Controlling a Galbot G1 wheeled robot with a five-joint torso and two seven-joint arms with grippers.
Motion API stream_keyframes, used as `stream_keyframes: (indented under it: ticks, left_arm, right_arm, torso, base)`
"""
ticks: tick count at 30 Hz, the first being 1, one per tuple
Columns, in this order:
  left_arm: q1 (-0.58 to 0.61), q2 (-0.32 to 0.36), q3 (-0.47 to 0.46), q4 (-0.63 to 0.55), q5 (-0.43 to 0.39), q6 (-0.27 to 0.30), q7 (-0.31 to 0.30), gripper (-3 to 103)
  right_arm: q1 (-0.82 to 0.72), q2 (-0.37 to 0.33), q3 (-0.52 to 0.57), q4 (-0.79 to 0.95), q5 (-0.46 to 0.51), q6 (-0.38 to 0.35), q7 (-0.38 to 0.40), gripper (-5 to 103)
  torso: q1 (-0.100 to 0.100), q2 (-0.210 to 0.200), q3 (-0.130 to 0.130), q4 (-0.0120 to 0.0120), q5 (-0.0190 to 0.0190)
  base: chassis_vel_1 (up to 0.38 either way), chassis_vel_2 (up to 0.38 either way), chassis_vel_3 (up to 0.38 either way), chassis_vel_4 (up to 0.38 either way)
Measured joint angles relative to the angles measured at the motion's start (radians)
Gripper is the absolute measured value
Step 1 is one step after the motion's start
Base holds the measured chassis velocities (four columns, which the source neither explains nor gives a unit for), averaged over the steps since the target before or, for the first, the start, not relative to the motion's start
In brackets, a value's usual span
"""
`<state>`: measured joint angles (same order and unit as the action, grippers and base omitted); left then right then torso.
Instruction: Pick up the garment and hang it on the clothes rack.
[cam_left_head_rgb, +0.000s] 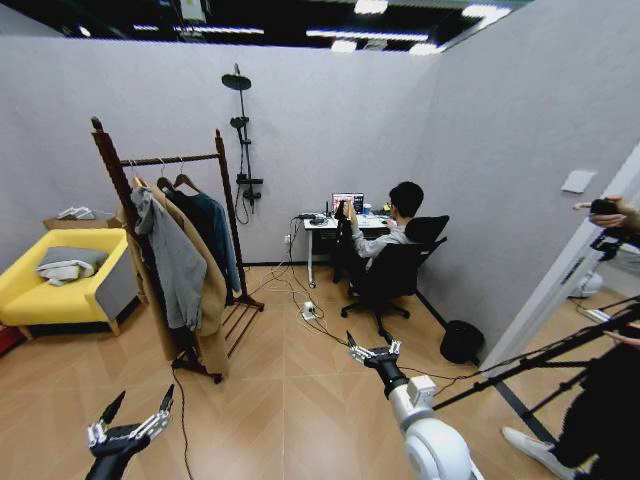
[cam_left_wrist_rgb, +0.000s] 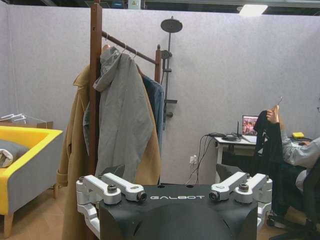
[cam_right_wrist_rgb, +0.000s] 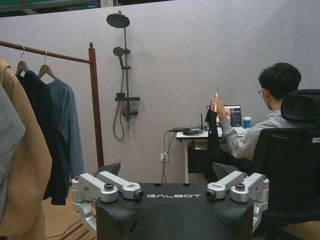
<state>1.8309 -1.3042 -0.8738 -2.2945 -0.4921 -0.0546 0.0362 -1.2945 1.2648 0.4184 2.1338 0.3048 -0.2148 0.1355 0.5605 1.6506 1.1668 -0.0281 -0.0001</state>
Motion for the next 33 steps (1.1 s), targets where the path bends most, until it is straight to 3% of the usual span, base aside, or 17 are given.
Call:
stream_keyframes:
  ticks: [33]
  left_arm:
    - [0.000,0.000,0.000,0.000,0.000,0.000,0.000,100]
  right_arm:
    - [-0.006,0.010,0.000,-0.021,-0.007,0.025,-0.003,100]
  torso:
    - [0.000,0.000,0.000,0.0000,0.0001]
  base:
    - [-0.003,-0.025,-0.029,-0.003]
